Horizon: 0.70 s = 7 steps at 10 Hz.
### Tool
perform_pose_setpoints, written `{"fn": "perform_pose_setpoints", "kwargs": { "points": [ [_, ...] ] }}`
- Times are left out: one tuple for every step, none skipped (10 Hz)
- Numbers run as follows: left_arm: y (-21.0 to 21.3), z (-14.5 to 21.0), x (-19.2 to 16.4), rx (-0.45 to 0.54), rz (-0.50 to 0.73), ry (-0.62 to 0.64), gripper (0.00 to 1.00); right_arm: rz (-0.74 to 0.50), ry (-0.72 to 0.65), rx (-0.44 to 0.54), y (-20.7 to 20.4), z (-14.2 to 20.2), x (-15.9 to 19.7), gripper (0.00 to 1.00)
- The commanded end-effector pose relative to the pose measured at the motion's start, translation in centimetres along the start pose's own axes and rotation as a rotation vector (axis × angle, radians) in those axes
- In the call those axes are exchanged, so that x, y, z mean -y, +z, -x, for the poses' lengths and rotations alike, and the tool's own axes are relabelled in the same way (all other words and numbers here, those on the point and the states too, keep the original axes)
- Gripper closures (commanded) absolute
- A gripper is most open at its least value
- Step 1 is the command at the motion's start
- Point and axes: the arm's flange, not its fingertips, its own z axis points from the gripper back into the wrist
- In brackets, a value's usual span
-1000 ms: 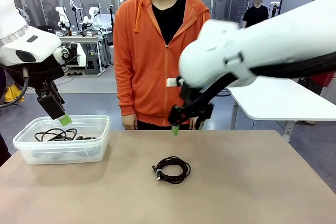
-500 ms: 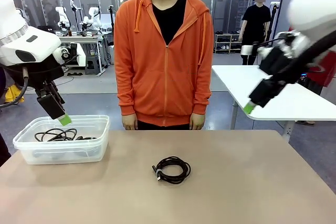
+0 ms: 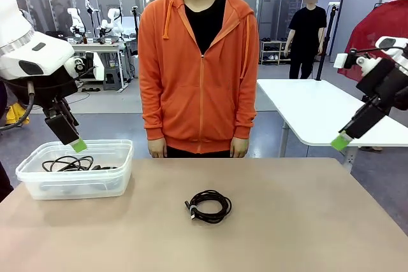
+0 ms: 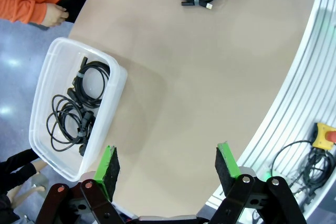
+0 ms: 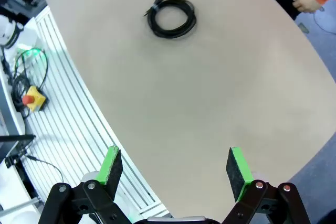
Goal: Organize and store the cables.
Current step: Place the USB Extension Cable into the Organizing box.
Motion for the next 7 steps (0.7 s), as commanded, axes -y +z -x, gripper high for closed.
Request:
{"fn": "perform_pose_setpoints", "kwargs": {
  "points": [
    [0.0, 0.0, 0.0, 0.000, 0.000, 0.000, 0.07, 0.015, -0.028, 0.005, 0.4, -0.7, 0.4, 0.00],
    [-1.0, -0.2, -0.9, 0.055, 0.042, -0.013, 0.07, 0.015, -0.028, 0.005, 0.4, -0.7, 0.4, 0.00],
    [-2.0, 0.1, -1.4, 0.080, 0.084, 0.030, 0.07, 0.015, -0.028, 0.005, 0.4, -0.7, 0.4, 0.00],
    [-2.1, 0.0, -1.1, 0.098, 0.135, 0.111, 0.07, 0.015, -0.028, 0.005, 0.4, -0.7, 0.4, 0.00],
    [-3.3, -3.9, -1.1, 0.068, 0.134, 0.269, 0.07, 0.015, -0.028, 0.005, 0.4, -0.7, 0.4, 0.00],
    [-5.2, -4.8, -1.1, 0.070, 0.163, 0.290, 0.07, 0.015, -0.028, 0.005, 0.4, -0.7, 0.4, 0.00],
    [-7.6, -5.9, -1.1, 0.067, 0.150, 0.333, 0.07, 0.015, -0.028, 0.005, 0.4, -0.7, 0.4, 0.00]
  ]
}}
